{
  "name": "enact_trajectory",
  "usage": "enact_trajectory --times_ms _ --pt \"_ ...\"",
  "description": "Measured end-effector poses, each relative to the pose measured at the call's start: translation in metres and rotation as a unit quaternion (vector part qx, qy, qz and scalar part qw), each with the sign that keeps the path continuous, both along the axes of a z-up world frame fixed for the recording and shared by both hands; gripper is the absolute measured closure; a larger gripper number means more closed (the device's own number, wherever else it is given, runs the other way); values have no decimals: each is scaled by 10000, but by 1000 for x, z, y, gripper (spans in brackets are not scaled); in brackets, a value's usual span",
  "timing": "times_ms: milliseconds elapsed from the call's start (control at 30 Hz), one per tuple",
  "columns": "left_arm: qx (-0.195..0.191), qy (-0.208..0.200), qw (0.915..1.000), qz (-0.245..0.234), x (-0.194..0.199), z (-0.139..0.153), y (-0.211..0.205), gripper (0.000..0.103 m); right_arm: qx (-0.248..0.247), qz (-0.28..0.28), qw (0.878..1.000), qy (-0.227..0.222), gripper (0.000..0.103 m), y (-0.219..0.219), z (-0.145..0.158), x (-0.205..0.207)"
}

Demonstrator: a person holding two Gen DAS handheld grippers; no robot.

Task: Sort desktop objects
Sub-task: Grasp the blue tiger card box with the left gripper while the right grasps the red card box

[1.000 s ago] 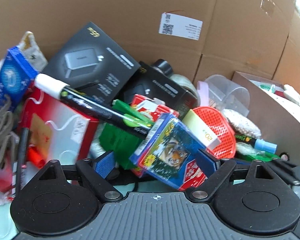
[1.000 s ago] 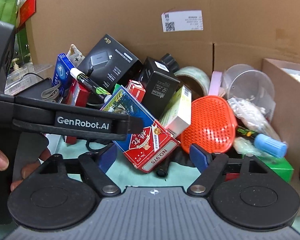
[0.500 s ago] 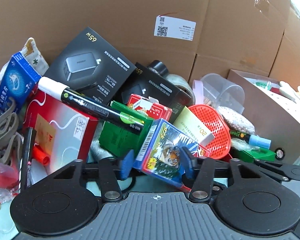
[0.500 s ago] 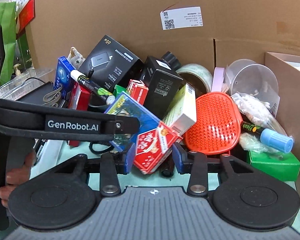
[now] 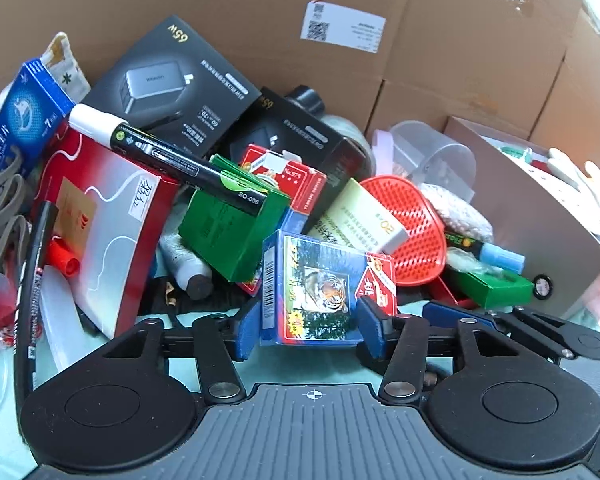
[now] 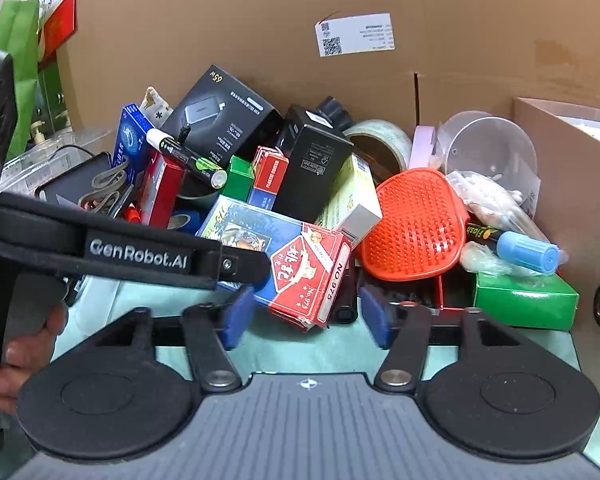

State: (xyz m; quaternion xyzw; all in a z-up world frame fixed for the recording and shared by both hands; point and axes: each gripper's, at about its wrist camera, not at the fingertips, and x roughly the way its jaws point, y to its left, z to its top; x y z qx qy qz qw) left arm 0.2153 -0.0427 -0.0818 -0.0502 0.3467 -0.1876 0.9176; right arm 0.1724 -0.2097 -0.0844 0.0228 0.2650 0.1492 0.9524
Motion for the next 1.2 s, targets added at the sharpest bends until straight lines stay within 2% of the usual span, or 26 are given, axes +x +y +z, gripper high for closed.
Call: enact_trajectory --times_ms 100,233,267,333,433,600,733,833,967,1200 --pt "7 2 10000 41 6 -2 1 31 -8 124 9998 129 35 2 -2 8" --pt "-95 67 9999 -22 15 -6 2 29 -211 273 9994 79 34 11 -2 17" --pt "-84 81 9999 -34 17 -7 1 38 -204 304 9993 68 34 13 -2 19" --pt "-43 88 9999 -63 18 -8 0 39 -166 338 9993 73 32 14 -3 22" --pt "-126 203 9996 -132 16 -8 3 49 -62 359 9993 111 32 13 -3 19" --pt "-32 136 9996 -228 -1 -4 3 55 -223 458 9987 68 32 14 -2 1" --pt "-37 128 9996 -269 -15 -1 -1 55 -158 328 9993 23 35 12 3 -13" --pt "-180 163 9993 -289 -26 3 -3 56 -174 279 9994 -70 36 9 8 -26" --pt "-227 25 9989 -412 -43 12 -13 56 -285 134 9991 -282 37 3 16 -46" --pt "-330 -255 9961 -780 -59 34 -51 59 -412 -498 9962 -592 50 -29 31 -73"
